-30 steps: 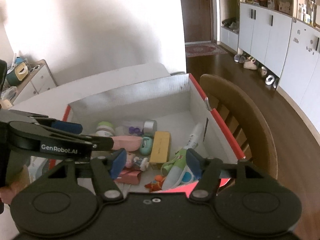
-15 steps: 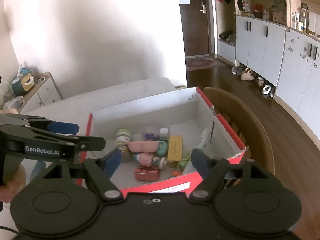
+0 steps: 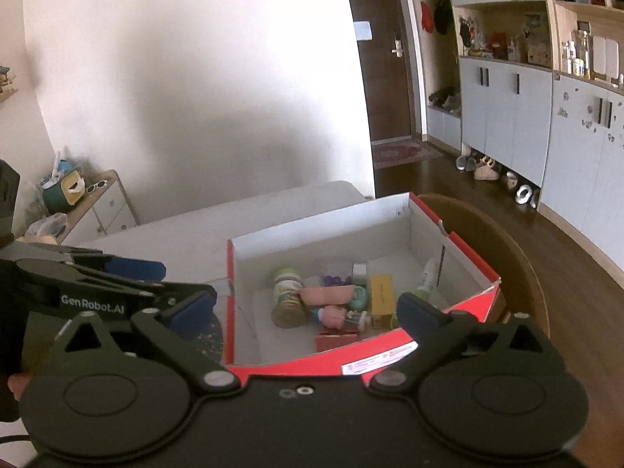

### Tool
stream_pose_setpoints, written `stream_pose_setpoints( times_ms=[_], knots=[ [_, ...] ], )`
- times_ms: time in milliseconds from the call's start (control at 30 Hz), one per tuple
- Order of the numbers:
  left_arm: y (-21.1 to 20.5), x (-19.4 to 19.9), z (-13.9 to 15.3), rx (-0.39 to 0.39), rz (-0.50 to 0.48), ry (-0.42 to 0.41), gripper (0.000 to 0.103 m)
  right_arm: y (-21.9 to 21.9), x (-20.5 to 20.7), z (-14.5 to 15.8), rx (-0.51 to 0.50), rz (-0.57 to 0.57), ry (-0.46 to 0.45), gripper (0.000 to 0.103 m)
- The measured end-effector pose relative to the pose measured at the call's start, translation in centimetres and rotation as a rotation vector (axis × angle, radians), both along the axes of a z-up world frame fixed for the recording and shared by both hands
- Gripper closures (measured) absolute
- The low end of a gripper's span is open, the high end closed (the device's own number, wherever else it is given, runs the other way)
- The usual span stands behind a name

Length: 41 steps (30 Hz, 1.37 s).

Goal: Organize rigid objects
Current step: 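Open both tools and withdraw them from the shoebox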

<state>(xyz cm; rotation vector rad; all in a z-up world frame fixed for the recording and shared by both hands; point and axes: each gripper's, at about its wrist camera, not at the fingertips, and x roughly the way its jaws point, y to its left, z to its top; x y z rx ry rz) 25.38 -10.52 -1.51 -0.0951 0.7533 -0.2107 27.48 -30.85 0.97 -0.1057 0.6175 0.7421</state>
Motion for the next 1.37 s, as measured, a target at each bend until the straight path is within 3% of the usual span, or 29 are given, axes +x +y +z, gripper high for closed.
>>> stream_pose_setpoints(
  times_ms=[133, 633, 767, 967, 1367],
  knots=[
    [0.9, -1.0, 0.0, -0.023, -0.007, -0.002, 0.002, 0.3, -1.2, 0.1, 0.005, -0.024, -0.028, 0.0],
    [1.8, -4.1, 0.3, 0.001, -0.051, -0.053, 0.0, 0.3, -4.2, -0.1, 0.034, -0.094, -0.029, 0.0],
    [1.5, -4.6, 0.4, 0.06, -0.028, -0.062, 0.0, 0.0, -4.6, -0.3, 0.044, -0.114, -0.021, 0.0],
    [1.9, -5.0, 0.4, 0.02, -0.039, -0.053, 0.0, -0.1, -5.4, -0.6, 0.04, -0.131, -0.018, 0.0],
    [2.2, -6.1, 0.4, 0.03, -0.055, -0.072, 0.0, 0.3, -6.5, -1.4, 0.038, -0.149, 0.003, 0.0]
  ],
)
